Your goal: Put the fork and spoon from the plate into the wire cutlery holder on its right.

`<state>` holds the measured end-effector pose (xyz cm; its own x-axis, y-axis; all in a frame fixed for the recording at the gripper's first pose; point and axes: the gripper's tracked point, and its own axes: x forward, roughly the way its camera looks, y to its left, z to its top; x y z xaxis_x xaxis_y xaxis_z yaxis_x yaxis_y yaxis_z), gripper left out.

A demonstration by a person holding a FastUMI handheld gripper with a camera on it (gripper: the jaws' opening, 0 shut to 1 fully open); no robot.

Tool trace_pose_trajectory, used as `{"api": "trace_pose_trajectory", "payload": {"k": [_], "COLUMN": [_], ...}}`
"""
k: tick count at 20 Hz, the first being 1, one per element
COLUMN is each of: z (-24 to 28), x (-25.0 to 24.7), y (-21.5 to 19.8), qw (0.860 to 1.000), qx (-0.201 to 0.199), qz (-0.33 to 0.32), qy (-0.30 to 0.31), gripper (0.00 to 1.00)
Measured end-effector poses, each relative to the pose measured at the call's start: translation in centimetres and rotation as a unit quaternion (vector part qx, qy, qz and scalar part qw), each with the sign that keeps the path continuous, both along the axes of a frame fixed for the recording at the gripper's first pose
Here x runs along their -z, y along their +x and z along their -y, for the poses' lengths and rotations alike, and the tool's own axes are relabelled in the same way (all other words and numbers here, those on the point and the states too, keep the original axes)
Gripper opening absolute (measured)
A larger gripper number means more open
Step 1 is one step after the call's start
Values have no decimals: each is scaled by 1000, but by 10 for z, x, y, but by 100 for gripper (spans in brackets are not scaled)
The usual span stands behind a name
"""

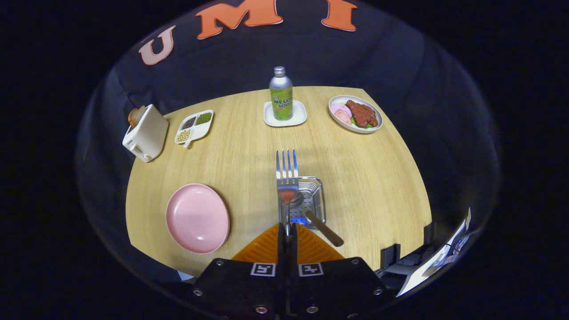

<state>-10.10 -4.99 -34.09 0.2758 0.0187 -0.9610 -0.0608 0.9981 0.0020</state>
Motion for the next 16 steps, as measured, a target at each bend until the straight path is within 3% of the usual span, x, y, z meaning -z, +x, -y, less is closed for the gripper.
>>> {"api": "trace_pose_trajectory", "payload": {"k": [9, 16], "z": [4, -5], "x": [31, 28], "y": [-20, 9], "qw": [995, 997], "qx": [-46, -46], "qz": [-87, -45], "qy": [11, 33], "gripper": [6, 12]}}
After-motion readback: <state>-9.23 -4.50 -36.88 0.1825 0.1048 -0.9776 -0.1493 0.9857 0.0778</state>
